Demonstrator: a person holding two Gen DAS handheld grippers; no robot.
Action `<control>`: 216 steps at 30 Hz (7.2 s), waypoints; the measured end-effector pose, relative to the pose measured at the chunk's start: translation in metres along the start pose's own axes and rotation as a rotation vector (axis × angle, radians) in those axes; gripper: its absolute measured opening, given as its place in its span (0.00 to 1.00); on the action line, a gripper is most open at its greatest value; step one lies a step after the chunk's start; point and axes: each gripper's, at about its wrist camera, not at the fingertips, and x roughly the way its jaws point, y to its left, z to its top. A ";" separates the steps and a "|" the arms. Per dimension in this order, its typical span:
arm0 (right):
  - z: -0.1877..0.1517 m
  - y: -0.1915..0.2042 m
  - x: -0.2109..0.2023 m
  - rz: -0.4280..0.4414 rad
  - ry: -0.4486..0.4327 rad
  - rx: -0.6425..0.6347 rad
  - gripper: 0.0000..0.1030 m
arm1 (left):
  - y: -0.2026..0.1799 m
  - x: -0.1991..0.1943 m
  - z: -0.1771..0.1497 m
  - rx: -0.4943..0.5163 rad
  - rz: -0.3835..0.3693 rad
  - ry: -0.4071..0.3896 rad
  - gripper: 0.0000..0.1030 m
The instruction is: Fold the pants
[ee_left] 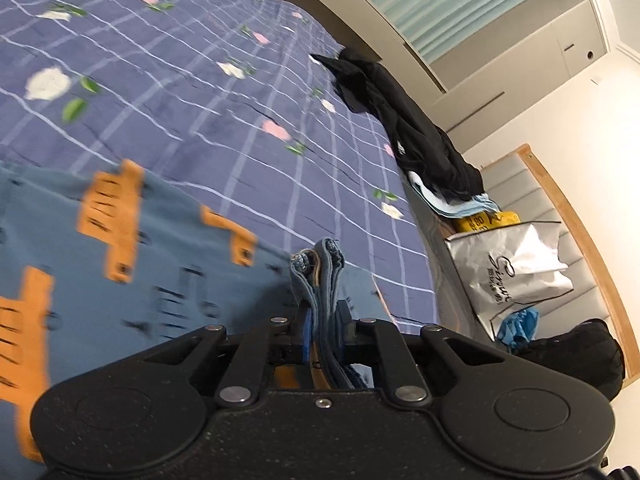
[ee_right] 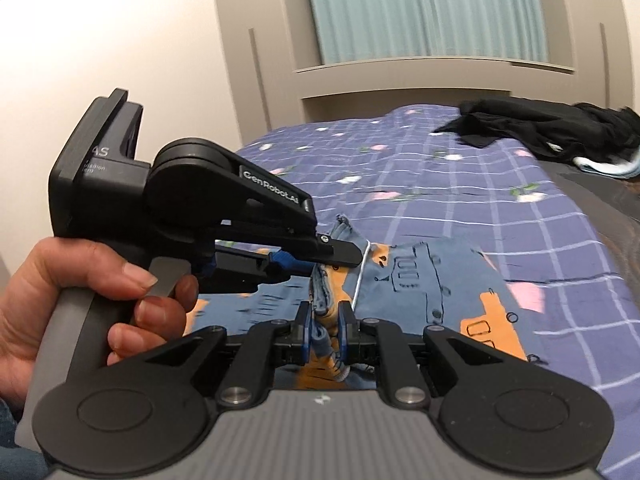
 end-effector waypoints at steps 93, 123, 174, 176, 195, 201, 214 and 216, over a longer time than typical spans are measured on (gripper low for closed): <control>-0.050 0.047 0.046 -0.231 0.049 -0.072 1.00 | 0.110 -0.163 -0.056 -0.001 0.625 -0.407 0.99; -0.070 0.046 0.046 -0.253 -0.031 -0.047 1.00 | 0.153 -0.166 -0.031 -0.064 0.559 -0.423 0.99; -0.056 0.035 0.021 -0.237 -0.072 0.023 1.00 | 0.013 -0.175 0.013 0.261 0.431 -0.474 0.17; -0.055 0.034 0.015 -0.246 -0.077 0.008 1.00 | -0.011 -0.170 0.011 0.324 0.401 -0.471 0.17; -0.069 -0.006 -0.038 -0.393 -0.032 -0.064 1.00 | -0.104 -0.037 -0.061 0.604 0.211 -0.198 0.18; -0.077 -0.018 -0.038 -0.455 0.043 -0.051 1.00 | -0.092 -0.008 -0.072 0.576 0.210 -0.114 0.27; -0.082 -0.027 -0.038 -0.457 0.071 -0.025 1.00 | -0.066 -0.033 -0.077 0.480 0.143 -0.124 0.79; -0.081 -0.027 -0.038 -0.457 0.062 -0.020 1.00 | -0.058 -0.044 -0.077 0.466 0.191 -0.161 0.86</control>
